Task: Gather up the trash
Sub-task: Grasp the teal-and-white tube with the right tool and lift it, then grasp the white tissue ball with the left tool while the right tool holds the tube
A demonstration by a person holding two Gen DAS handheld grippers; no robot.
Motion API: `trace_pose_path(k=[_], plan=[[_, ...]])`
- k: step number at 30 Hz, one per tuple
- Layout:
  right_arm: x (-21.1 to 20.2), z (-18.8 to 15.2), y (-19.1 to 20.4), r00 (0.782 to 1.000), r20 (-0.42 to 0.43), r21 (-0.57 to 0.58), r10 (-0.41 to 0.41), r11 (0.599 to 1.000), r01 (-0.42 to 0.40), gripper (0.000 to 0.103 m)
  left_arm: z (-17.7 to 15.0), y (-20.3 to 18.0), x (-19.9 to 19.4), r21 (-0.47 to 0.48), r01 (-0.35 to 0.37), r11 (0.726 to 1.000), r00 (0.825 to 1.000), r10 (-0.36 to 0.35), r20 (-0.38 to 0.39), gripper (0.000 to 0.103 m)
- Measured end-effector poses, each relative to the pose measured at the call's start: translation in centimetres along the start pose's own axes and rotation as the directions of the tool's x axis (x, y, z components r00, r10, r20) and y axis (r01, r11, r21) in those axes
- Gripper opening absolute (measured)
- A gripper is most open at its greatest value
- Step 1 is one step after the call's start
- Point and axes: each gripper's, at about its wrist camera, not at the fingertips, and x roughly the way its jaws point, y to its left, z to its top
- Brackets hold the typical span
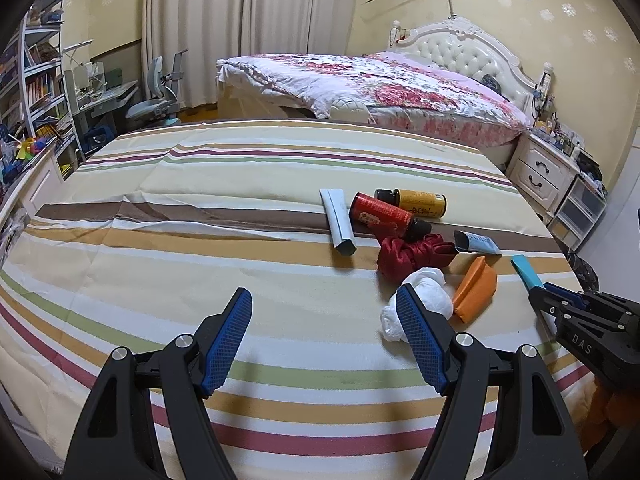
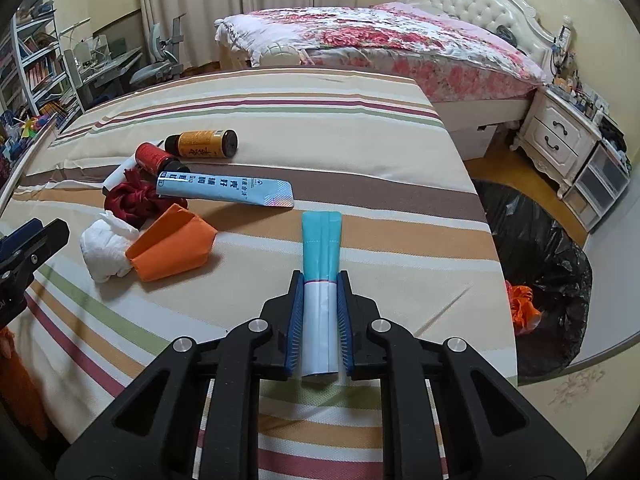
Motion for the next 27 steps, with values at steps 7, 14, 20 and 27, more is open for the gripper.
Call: trace_pose_path(k=[7,14,20,27], plan=[[0.0,-0.1,-0.7,1.0,0.015,0.016,0.022,1.0,-0.022,0.016,0.0,-2.0,0.1,0.043,0.018,0.999,1.0,-0.018,-0.002,0.072],[-0.1,-0.2,-0.9,0.999,0.028,0.027,0.047,0.999,-0.047,0.016,0.0,-3.8,1.0,0.088,0.021,0.996,1.0,-0.02,-0.022,0.072],[-0.1,-0.3,-1.2,0.997,0.034,0.036,0.063,0.997,-0.064,0.017,-0.1,-5.0,2.1,0.135,0.044,0.99,0.997,-0.036,-0.063,0.053],[-0.1,-0.3,-1.2,0.997,0.036,0.037,0.063,0.997,-0.064,0.017,-0.6,-5.3,1.8,0.146,0.09,0.985,0.995,-0.083,-0.057,0.03]])
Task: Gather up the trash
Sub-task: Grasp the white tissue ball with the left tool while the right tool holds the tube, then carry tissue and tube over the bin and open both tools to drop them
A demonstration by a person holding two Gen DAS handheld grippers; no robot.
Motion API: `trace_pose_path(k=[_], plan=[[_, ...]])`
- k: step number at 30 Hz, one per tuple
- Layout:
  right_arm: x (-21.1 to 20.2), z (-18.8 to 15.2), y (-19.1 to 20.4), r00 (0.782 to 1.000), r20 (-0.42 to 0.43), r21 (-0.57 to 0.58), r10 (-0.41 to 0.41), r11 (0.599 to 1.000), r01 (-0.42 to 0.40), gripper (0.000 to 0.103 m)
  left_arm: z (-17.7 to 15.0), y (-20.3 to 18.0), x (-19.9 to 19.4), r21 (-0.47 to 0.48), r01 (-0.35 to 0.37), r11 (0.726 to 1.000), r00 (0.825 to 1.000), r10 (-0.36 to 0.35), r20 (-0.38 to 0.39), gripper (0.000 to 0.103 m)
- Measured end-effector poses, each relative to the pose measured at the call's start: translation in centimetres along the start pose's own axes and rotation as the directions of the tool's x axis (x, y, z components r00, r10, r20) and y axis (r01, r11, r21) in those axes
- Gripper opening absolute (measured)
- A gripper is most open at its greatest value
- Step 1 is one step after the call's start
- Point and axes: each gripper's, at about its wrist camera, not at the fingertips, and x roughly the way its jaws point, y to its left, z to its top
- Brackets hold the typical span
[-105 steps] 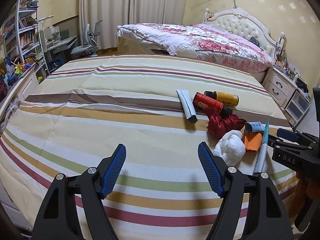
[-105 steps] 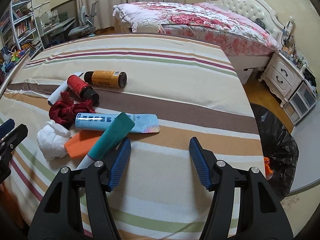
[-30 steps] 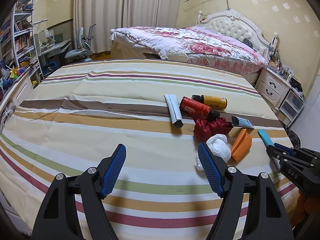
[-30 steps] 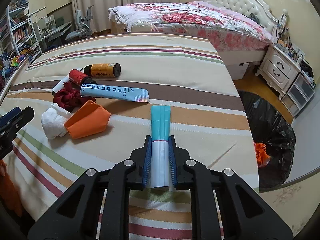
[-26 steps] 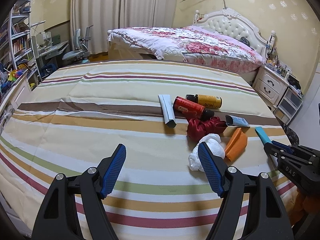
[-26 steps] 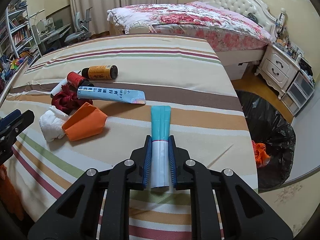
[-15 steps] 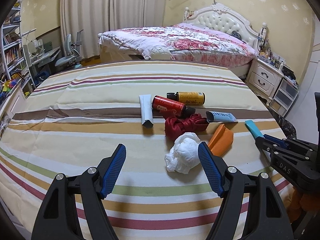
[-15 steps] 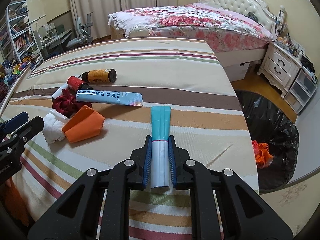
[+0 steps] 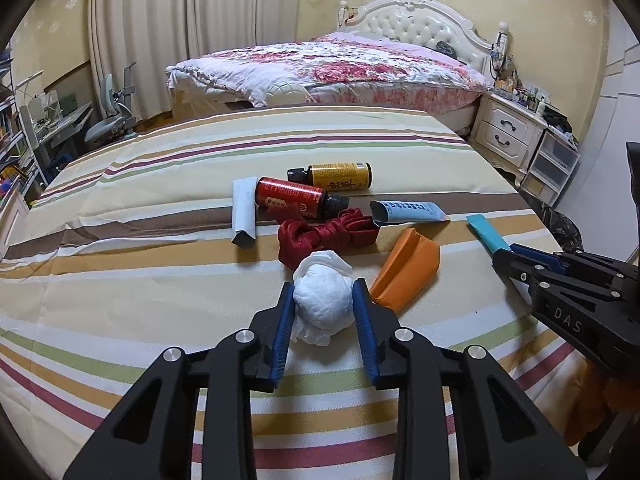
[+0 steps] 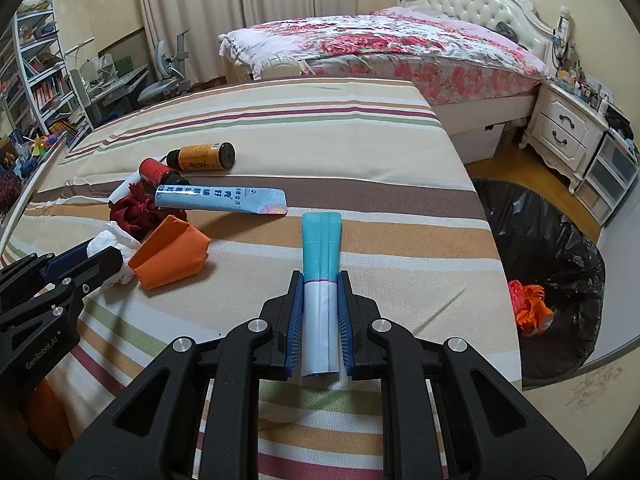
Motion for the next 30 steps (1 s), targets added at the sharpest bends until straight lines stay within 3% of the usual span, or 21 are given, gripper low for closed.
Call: trace_pose_path(k=[14,20,30], plan=[[-1.9,1.0,-1.2,0.998,0.065,0.02,-0.026,0.999,0.025,0.016,1.3,-0.2,-3.4,-0.019,0.044,0.999,0.994,-0.042,0.104,0.028],[-3.5,2.1,-4.3,0.988,0.114,0.066,-0.107,0.993,0.1,0.016,3.2,-1.9,-4.5,0.03,0.071,0.997,0.98,-0.076,0.182,0.028],[-4.4,2.6,-10.7,0.956,0.139,0.165,-0.256,0.958,0.233,0.016,6.7,-7.5,-2.6,0.119,0.165,0.979,0.956,-0.188,0.223,0.028]])
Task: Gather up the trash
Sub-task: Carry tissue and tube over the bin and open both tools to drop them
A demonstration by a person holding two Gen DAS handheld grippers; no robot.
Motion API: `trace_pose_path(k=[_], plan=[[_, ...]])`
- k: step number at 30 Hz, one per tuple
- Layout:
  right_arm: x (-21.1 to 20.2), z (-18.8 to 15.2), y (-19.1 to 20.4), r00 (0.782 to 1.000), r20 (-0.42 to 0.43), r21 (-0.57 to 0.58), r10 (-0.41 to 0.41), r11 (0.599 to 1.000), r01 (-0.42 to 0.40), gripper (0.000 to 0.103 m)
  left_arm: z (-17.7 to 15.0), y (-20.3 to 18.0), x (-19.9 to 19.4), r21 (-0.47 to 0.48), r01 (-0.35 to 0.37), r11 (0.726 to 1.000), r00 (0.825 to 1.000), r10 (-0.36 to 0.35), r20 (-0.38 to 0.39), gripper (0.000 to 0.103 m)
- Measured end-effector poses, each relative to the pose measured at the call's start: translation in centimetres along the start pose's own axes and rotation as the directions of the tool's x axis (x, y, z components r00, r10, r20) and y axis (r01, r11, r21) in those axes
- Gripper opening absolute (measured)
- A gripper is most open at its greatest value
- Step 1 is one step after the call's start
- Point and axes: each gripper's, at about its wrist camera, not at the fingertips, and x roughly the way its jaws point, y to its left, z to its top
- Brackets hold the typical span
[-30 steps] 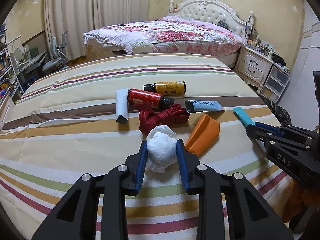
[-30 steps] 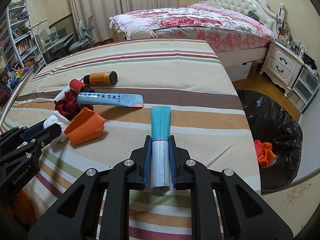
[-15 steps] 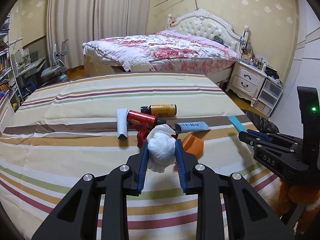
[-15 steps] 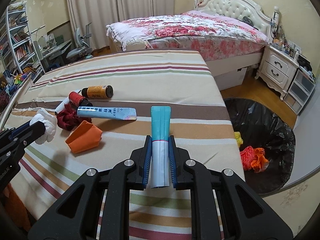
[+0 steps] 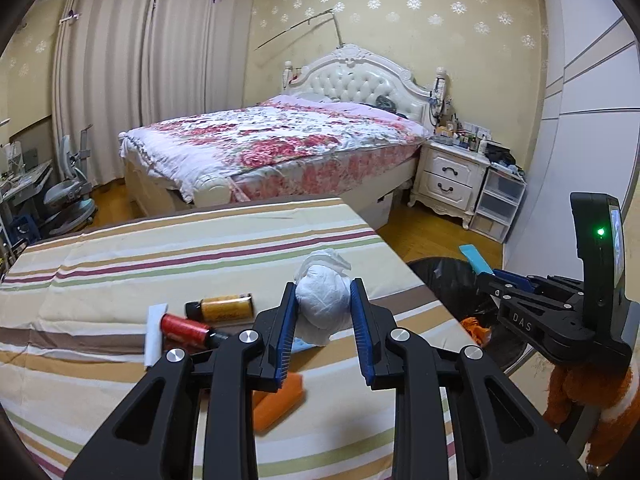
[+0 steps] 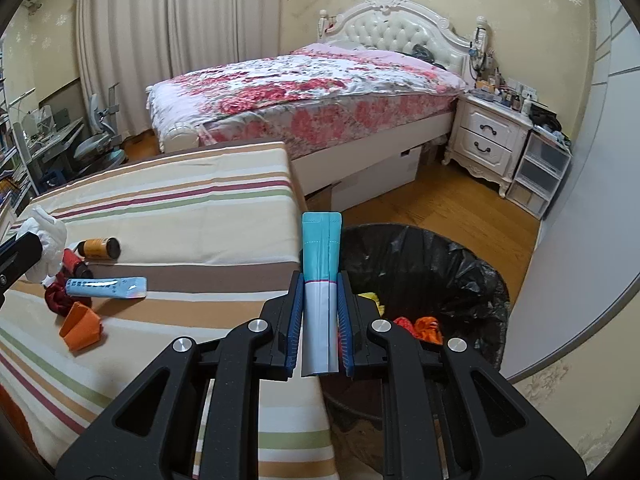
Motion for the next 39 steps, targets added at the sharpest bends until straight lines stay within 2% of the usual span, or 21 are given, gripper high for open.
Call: trace_pose_path(k=[8,13,25,33,36,37,38,39], plan=[[1.5,0.6,-3.4,0.998,0.009,0.048,-0.059,0.997,0.059,0.016,1.8,-4.8,4.1,0.06,0.082,0.995,0.997,-0.082,-0.007,0.028],[2.4,0.7,-4.7,0.996,0.009,0.07,-0.092,0.993,0.091,0.016,2.2,-7.2,6.8,0.093,0.108,0.99,0.994,-0.105,-0.032,0.028],[4.7,0.3,-7.8,0.992,-0.023,0.143,-0.121,0.982,0.123,0.017,2.5,-10.3,12.1,0.138,0.13,0.982,0.988,-0.116,-0.106,0.028],[5.3,-0.1,-9.3,0.99,-0.037,0.189,-0.135,0.972,0.14,0.017,2.1,-12.6,14.1,0.185,0.145,0.972,0.983,-0.121,-0.137,0.028],[5.5,-0.3,-9.7,0.989,-0.039,0.197,-0.141,0.97,0.146,0.018,1.9,-12.9,14.8,0.197,0.139,0.97,0.982,-0.11,-0.153,0.036],[5.5,-0.3,-9.8,0.989,-0.039,0.198,-0.145,0.969,0.15,0.019,2.0,-12.9,15.1,0.195,0.139,0.971,0.981,-0.108,-0.158,0.042],[5.5,-0.4,-10.0,0.988,-0.04,0.2,-0.15,0.968,0.155,0.023,1.9,-12.8,15.2,0.192,0.136,0.972,0.981,-0.105,-0.16,0.05],[5.6,-0.4,-10.0,0.987,-0.038,0.203,-0.156,0.966,0.16,0.031,2.0,-12.7,15.2,0.185,0.133,0.974,0.982,-0.104,-0.158,0.053]])
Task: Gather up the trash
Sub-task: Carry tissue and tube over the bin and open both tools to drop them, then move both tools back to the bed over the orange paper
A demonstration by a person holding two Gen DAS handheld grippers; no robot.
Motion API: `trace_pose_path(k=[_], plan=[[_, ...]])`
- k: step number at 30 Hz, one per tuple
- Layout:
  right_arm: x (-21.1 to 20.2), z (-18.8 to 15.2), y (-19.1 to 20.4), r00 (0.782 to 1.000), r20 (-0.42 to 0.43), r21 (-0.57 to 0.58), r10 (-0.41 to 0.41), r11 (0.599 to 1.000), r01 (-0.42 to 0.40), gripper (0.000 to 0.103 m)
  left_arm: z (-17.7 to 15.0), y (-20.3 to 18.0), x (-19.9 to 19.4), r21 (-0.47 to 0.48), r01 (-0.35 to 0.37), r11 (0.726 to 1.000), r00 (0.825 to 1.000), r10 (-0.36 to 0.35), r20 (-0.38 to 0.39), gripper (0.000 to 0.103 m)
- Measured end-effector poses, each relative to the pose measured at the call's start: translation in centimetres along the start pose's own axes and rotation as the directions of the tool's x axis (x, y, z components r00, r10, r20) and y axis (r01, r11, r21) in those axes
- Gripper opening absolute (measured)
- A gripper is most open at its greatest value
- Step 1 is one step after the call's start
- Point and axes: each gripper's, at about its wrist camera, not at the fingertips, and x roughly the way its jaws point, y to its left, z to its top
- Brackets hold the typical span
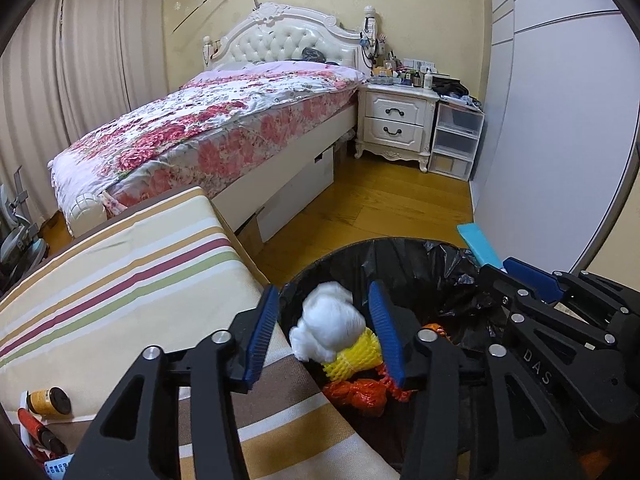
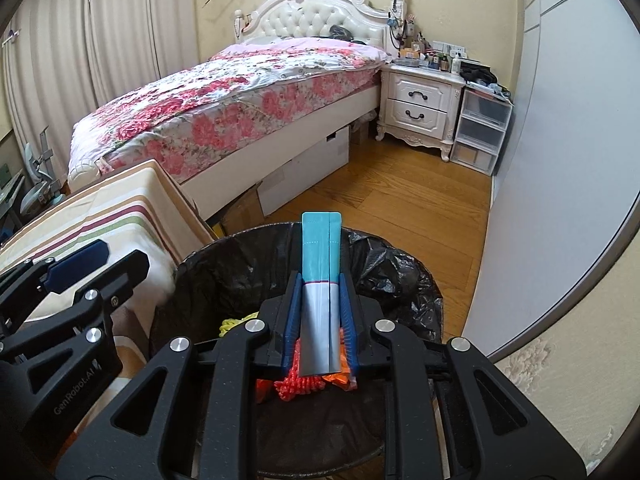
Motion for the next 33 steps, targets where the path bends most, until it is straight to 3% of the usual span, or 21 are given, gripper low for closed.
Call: trace_pose_path(k=[4,14,24,33], plan=[[0.1,-0.1,-0.2,1.0,0.0,0.007,-0.013,1.0,0.013,0.035,0.1,0.5,-0.3,-0.021,-0.002,1.0,1.0,0.002,0.015,0.066],[-0.4,-0.1,-0.5,1.0,0.007,0.023,-0.027,0.999,0.026,0.046,-0.3,1.1,-1.3,-0.015,-0.047,0.999,0.998,0.047,0.036,0.073],[-1.6,-0.6,2.0,0.998,-0.02,-0.001,0.066,0.998,-0.066,0.048,-2.0,4.9,-5.0,-0.089,-0.112,0.99,0.993,0.114,0.015,0.074],[-3.1,-1.1,8.7,0.981,-0.057,-0.106,0.185,0.976,-0.19,0.049,-4.4,10.4,-9.6,-0.181,-0.205,0.962,0.978,0.211,0.011,0.074]])
